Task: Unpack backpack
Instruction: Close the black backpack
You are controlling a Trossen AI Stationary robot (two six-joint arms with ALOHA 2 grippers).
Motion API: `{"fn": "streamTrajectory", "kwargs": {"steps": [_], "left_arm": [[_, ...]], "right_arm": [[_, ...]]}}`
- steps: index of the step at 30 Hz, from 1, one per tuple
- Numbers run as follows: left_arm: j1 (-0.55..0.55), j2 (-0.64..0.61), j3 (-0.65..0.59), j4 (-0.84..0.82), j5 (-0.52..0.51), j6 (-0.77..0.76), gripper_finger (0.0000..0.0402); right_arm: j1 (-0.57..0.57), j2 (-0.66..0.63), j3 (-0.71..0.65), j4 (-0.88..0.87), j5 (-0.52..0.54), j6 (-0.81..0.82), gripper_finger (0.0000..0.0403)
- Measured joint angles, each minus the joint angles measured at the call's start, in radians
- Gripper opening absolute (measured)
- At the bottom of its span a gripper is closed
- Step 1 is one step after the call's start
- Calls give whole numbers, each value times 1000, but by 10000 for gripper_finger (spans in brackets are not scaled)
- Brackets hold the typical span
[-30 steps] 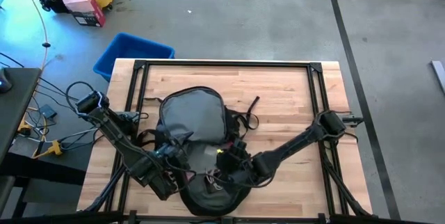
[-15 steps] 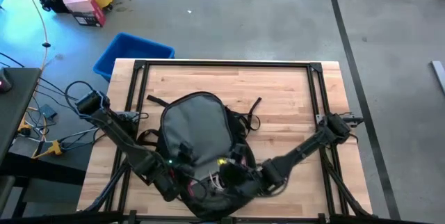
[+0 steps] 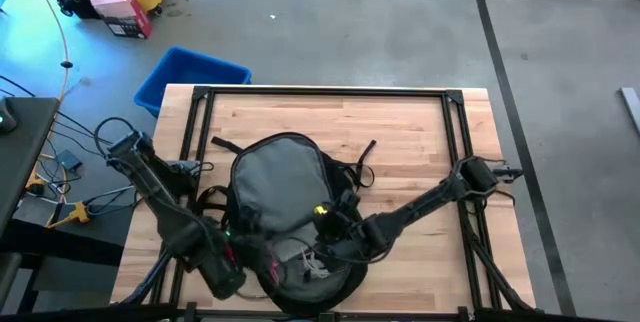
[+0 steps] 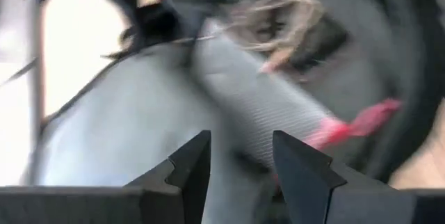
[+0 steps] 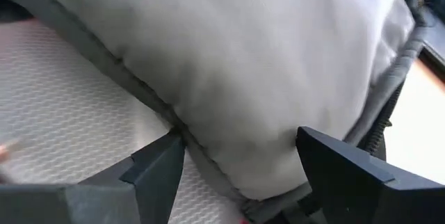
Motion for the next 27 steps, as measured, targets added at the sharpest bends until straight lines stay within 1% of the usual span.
{"fn": "streamTrajectory", "kwargs": {"steps": [3, 5, 8, 10, 13, 15, 19, 23, 25, 27], "left_arm": [[57, -22, 29, -160, -89, -119, 132], [123, -60, 17, -236, -98, -171, 131], [243, -140, -22, -273, -95, -182, 131], [336, -200, -50, -246, -78, -128, 131], [503, -295, -98, -181, 35, -34, 131], [624, -352, -140, -135, 114, 7, 132], [871, -433, -213, -77, 292, 84, 148], [1098, -463, -329, -6, 519, 146, 180], [1183, -462, -406, 42, 627, 188, 198], [1245, -454, -490, 127, 698, 249, 215]], "right_arm": [[20, -1, 34, -24, 23, -21, 263], [42, -10, 62, -21, 44, -61, 263], [77, -18, 88, -8, 120, -103, 263], [82, -17, 89, 7, 127, -112, 263], [58, -10, 71, 66, 76, -129, 263], [45, 3, 53, 108, 63, -155, 263], [30, 9, 33, 142, 29, -175, 263], [29, 6, 31, 143, 10, -176, 263], [29, 7, 31, 144, 9, -175, 263], [29, 7, 31, 146, 9, -176, 263]]}}
